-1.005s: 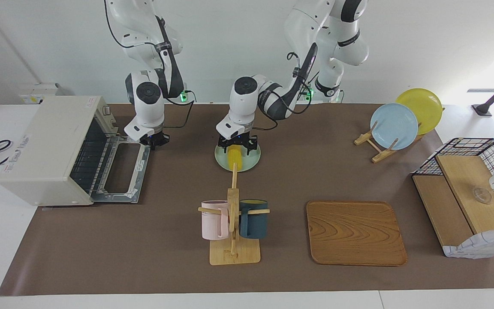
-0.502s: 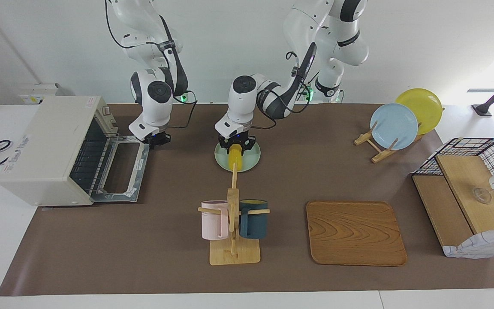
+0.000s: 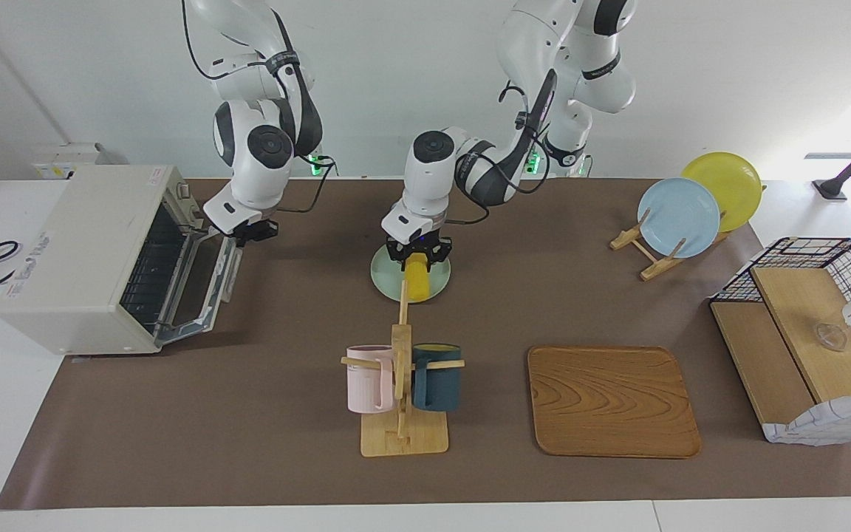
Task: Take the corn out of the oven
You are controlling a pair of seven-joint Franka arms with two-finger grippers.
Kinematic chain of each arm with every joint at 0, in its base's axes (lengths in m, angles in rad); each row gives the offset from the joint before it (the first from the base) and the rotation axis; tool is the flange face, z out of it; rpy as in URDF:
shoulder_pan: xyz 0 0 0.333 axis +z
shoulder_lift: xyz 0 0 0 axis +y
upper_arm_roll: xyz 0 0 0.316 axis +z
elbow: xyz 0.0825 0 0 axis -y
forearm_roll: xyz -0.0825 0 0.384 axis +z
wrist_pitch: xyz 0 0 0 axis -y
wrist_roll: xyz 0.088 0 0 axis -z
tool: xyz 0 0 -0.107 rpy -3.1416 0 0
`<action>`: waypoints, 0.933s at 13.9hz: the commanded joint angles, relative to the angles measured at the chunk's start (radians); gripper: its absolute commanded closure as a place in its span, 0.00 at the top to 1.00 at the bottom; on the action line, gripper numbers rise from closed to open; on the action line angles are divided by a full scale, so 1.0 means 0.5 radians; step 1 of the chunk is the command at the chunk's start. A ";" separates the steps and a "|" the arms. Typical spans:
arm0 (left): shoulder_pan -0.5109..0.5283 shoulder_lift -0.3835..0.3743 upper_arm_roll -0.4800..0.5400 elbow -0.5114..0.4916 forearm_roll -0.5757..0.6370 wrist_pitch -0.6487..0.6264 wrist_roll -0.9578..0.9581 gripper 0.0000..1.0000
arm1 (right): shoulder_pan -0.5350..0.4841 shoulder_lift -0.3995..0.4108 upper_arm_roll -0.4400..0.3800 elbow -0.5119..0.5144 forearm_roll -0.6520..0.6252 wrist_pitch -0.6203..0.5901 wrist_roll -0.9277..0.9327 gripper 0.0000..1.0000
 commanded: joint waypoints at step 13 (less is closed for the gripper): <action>0.937 0.191 -0.008 0.635 0.021 -0.401 0.661 0.00 | -0.475 -0.298 -0.040 0.022 -0.063 -0.159 -0.776 0.00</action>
